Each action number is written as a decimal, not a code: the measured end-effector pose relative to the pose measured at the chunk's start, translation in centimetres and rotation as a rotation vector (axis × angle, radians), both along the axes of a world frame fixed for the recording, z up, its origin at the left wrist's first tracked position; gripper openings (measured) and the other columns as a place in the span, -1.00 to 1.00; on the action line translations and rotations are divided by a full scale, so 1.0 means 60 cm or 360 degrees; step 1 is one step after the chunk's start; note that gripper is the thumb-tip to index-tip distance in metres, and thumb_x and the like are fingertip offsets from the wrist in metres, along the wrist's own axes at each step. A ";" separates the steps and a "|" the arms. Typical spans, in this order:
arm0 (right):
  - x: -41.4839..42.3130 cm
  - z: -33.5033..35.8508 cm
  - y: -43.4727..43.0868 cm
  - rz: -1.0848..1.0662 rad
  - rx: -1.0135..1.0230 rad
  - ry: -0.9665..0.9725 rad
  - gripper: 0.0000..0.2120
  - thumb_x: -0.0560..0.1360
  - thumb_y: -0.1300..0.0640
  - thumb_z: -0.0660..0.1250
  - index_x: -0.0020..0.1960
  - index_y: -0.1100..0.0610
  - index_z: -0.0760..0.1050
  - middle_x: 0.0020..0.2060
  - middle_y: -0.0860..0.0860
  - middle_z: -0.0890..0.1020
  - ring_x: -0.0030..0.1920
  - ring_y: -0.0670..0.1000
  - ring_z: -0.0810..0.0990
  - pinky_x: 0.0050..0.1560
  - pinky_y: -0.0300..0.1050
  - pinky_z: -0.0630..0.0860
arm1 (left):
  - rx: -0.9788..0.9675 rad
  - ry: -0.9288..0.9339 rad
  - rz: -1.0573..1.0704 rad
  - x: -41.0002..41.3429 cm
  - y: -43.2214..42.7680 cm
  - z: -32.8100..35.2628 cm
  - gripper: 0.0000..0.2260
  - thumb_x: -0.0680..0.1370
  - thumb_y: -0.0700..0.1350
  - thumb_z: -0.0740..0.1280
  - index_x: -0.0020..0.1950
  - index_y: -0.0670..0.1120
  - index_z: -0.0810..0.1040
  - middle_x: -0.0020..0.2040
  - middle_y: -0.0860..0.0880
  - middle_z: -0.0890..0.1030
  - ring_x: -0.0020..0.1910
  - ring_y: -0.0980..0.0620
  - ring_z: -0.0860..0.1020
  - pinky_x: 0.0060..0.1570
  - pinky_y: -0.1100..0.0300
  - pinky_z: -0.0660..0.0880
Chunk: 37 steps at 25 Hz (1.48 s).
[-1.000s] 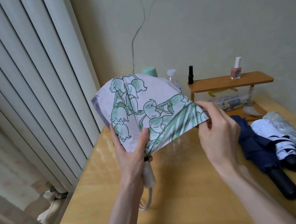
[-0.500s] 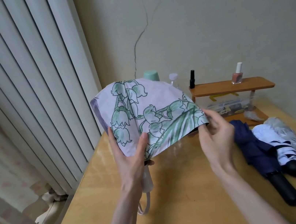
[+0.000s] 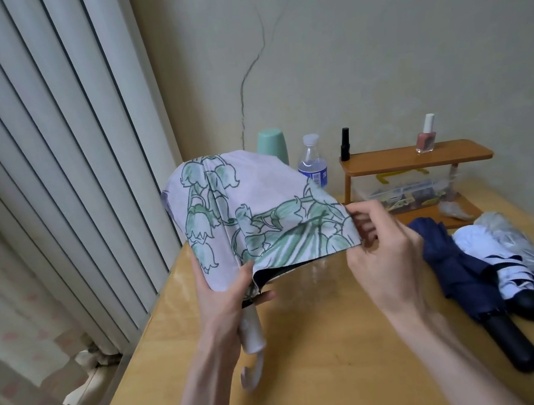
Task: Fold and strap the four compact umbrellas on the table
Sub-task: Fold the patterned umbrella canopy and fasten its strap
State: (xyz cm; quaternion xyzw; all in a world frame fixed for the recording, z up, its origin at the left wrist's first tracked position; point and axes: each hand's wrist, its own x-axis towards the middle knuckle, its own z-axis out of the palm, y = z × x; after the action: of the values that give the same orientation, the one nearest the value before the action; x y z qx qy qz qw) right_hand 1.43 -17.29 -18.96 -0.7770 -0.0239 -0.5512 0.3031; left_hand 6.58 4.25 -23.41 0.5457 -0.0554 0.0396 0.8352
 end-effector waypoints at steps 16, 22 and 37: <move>0.005 0.014 0.011 0.1128 0.0971 0.0980 -0.63 0.53 0.28 0.52 0.27 0.00 0.58 0.13 -0.15 0.74 0.17 -0.15 0.68 0.12 -0.28 0.60 | 0.0061 -0.0063 0.0076 0.009 -0.014 -0.023 -0.06 0.38 0.05 0.70 0.60 0.38 0.24 0.55 0.02 0.47 0.42 -0.16 0.57 0.18 -0.39 0.60; -0.001 -0.025 0.048 0.1340 0.1057 0.1384 -0.44 0.51 0.39 0.51 0.41 0.05 0.46 0.34 -0.04 0.64 0.33 -0.12 0.62 0.41 -0.13 0.51 | 0.0248 -0.0189 0.0358 0.003 -0.033 -0.020 0.03 0.37 0.20 0.66 0.62 0.48 0.03 0.63 0.21 0.32 0.57 0.12 0.39 0.56 -0.12 0.35; -0.008 -0.032 0.073 0.1574 0.0630 0.1490 -0.34 0.53 0.49 0.29 0.34 -0.22 0.51 0.28 -0.42 0.60 0.39 -0.35 0.47 0.34 -0.41 0.39 | 0.0243 -0.0261 0.0472 -0.003 -0.033 -0.015 0.05 0.43 -0.01 0.66 0.56 0.56 0.00 0.68 0.26 0.17 0.62 0.23 0.24 0.58 -0.07 0.33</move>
State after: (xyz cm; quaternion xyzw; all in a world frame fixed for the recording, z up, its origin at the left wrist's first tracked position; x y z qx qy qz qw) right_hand 0.92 -12.92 -20.86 -0.7606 -0.1404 0.0488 0.6319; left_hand 6.38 2.28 -24.33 0.6048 -0.0449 0.2023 0.7690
